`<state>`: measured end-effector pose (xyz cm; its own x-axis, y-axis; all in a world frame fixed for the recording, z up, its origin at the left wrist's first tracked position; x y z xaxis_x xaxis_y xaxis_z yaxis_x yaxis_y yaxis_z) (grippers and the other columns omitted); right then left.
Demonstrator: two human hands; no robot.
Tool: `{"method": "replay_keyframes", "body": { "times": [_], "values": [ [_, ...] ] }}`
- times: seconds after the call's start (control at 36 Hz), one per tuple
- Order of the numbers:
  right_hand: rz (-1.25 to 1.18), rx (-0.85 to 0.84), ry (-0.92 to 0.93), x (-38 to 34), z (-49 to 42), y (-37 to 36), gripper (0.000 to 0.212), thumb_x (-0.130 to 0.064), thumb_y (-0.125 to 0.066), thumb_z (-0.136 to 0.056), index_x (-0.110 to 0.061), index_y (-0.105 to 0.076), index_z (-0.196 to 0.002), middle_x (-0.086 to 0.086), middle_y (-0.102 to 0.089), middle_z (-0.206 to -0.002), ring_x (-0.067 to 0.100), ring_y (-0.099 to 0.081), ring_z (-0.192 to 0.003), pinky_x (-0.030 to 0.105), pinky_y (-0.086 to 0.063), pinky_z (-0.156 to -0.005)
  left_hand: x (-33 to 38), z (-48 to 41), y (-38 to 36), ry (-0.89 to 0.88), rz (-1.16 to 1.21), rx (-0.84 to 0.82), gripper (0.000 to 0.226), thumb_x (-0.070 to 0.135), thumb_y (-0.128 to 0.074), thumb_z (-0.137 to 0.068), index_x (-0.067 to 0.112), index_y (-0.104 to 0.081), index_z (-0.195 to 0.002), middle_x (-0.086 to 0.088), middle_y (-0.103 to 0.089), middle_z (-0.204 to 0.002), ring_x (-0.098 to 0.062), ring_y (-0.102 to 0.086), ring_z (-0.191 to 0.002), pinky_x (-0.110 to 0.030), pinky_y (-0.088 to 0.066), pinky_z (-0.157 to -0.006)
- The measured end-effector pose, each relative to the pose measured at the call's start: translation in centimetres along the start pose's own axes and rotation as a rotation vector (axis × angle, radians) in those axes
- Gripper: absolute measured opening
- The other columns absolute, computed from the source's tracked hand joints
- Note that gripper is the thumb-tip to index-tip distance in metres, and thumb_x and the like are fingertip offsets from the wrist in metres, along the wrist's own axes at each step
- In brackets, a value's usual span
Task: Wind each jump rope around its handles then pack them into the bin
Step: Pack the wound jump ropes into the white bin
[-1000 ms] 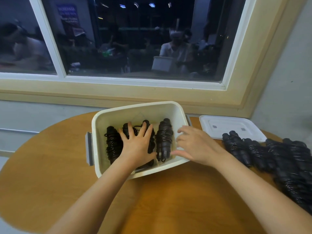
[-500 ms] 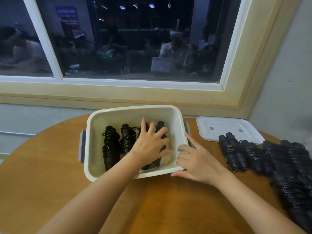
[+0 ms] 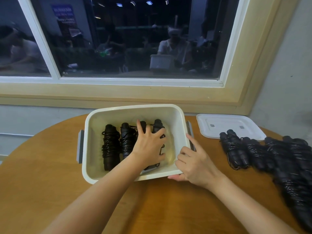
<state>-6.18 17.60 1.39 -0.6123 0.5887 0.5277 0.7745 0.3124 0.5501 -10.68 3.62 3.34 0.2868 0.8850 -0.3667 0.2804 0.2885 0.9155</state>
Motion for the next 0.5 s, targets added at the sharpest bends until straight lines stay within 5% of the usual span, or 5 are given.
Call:
{"method": "replay_keyframes", "body": {
  "times": [0.25,0.5],
  "values": [
    [-0.007,-0.014,-0.074,-0.2,0.2,0.1,0.065,-0.061,-0.037,-0.100,-0.015,-0.064,-0.063,-0.005,-0.055,-0.061,0.013,-0.055,-0.067,0.059,-0.042,-0.105,-1.1,0.6,-0.3,0.144,0.016,-0.013,0.055,0.052,-0.053,-0.088,0.033,-0.044,-0.138,0.005,-0.025,-0.152,-0.054,-0.014,-0.137,-0.083,0.004,-0.100],
    [-0.197,-0.129,-0.110,0.4,-0.2,0.6,0.059,-0.061,-0.039,-0.099,-0.017,-0.066,-0.071,-0.007,-0.059,-0.069,0.011,-0.057,-0.079,0.050,-0.032,-0.116,-2.1,0.6,-1.3,0.077,0.071,-0.026,0.071,0.074,-0.045,-0.085,0.042,-0.033,-0.147,0.008,-0.020,-0.160,-0.053,-0.011,-0.141,-0.081,-0.005,-0.103]
  ]
}}
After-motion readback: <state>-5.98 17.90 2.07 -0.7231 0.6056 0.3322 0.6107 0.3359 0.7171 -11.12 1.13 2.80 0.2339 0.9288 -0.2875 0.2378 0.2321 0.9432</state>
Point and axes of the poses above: each hand's wrist, its own z-axis away from the middle knuckle, its own y-axis out of the back of the hand, x = y × z, the point moved 5 cm from there along -z, towards the middle knuckle
